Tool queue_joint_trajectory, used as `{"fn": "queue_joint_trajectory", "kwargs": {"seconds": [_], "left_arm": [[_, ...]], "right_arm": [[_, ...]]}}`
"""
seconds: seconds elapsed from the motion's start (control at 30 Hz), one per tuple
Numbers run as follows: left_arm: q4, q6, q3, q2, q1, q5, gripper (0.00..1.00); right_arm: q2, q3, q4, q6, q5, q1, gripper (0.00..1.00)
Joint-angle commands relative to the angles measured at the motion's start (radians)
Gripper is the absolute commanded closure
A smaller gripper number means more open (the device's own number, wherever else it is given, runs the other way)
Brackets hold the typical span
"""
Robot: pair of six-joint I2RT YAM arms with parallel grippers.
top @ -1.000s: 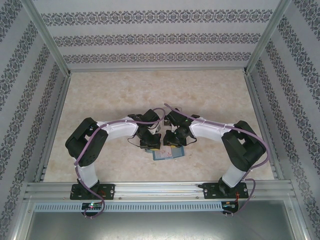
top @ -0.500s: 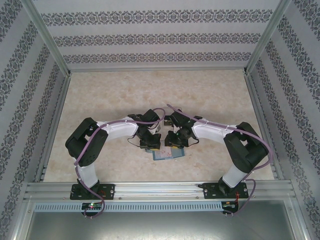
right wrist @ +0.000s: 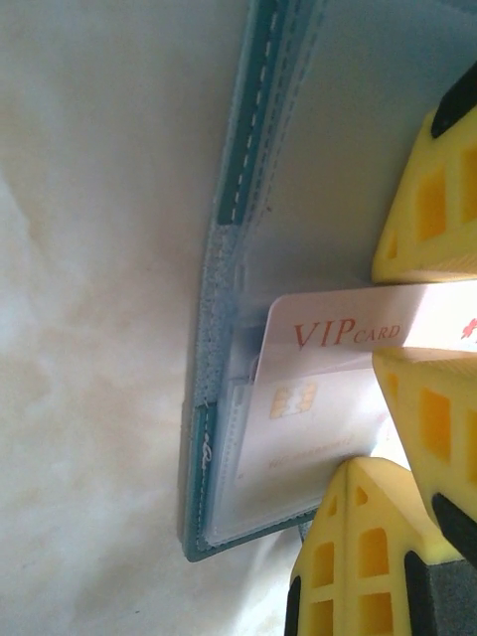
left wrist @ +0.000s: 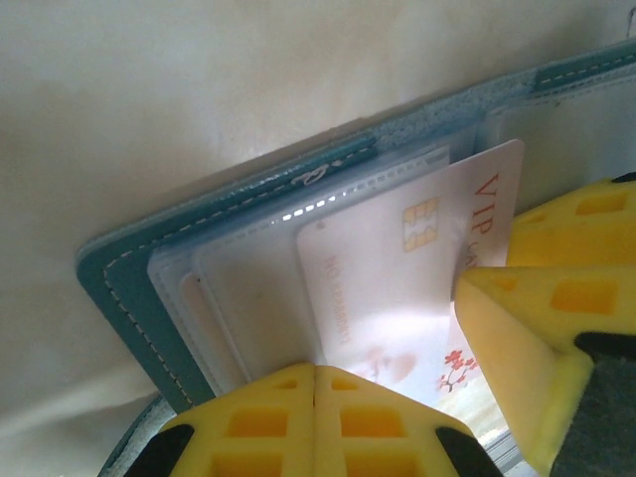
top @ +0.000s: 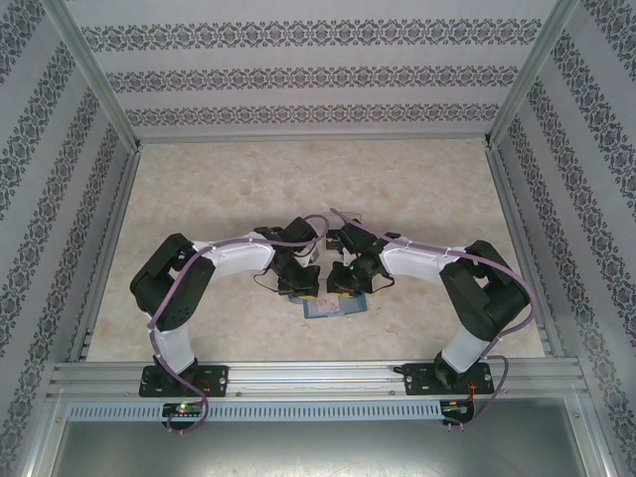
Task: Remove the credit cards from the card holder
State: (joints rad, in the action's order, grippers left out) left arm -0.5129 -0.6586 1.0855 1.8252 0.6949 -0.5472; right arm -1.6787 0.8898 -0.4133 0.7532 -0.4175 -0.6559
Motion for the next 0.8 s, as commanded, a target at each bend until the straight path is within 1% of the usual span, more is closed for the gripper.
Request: {"fn": "queue_joint_trajectory", "kwargs": {"seconds": [0.0,0.33,0.53,0.7,0.77], "left_arm": [[-0.05,0.012,0.014,0.03,0.012,0.02,1.0],[-0.053,0.013,0.019,0.037,0.012,0.02,1.0],[-0.067,0.016,0.025,0.047,0.011,0.033,1.0],[-0.065,0.016,0.028,0.055,0.012,0.028,1.0],[-0.065,0.015,0.03,0.058,0.012,0.027,1.0]], "right_arm": [[-0.014,-0.015,0.01,-0.012,-0.021,0.01,0.77],[0.006,-0.017,0.002,-0.017,-0.013,0.018,0.88],[0.031,-0.023,0.02,-0.017,-0.028,0.024,0.92],[0.048,-0.04,0.072,-0.015,-0.072,0.025,0.9],[0.043,-0.048,0.098,-0.007,-0.093,0.025,0.85]]}}
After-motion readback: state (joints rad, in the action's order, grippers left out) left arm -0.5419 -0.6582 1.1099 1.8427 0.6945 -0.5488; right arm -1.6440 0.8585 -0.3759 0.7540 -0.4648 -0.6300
